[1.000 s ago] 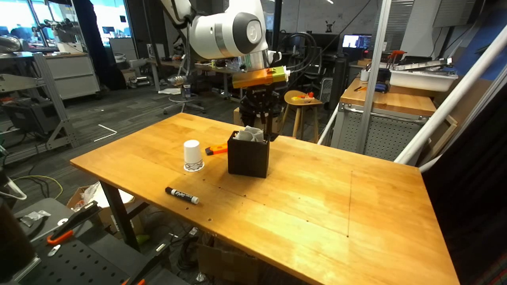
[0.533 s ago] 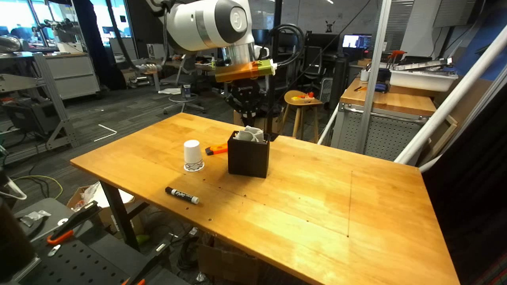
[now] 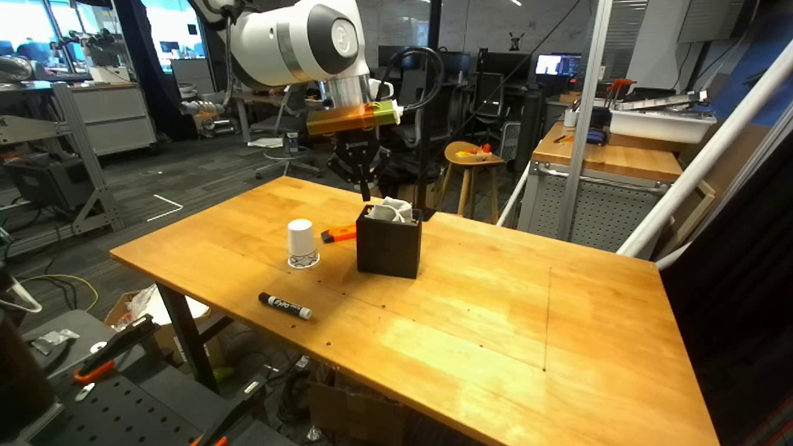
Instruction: Put the white towel in the black box
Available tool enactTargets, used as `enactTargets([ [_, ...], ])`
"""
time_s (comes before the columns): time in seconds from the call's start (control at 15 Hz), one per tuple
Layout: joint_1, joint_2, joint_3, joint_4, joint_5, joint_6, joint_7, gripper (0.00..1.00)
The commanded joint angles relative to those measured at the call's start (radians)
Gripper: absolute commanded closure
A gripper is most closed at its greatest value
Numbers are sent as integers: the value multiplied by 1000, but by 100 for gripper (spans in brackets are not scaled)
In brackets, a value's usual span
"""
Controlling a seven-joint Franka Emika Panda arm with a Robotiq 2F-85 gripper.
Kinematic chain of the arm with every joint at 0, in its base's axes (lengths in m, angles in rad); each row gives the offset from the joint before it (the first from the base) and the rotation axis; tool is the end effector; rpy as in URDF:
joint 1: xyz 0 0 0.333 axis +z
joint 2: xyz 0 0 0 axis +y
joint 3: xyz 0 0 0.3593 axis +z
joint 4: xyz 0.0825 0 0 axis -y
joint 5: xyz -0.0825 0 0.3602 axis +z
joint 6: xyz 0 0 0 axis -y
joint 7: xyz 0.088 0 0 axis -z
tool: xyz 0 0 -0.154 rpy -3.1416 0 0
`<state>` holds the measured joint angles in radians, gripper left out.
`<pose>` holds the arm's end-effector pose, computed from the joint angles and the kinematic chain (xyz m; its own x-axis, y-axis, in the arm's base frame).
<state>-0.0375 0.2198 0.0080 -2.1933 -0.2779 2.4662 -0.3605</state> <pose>0.5566 -0.0241 0.3034 0.8569 0.5144 -0.0325 0.5112 -0.8402 0.1812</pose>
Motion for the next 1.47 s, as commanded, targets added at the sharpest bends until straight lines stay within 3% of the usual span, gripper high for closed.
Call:
enactTargets([
  [0.0, 13, 4, -10, -2, -37, 39, 26, 100],
  [0.53, 0, 107, -16, 65, -25, 98, 4, 100],
  [1.4, -40, 288, -16, 245, -13, 88, -49, 100],
])
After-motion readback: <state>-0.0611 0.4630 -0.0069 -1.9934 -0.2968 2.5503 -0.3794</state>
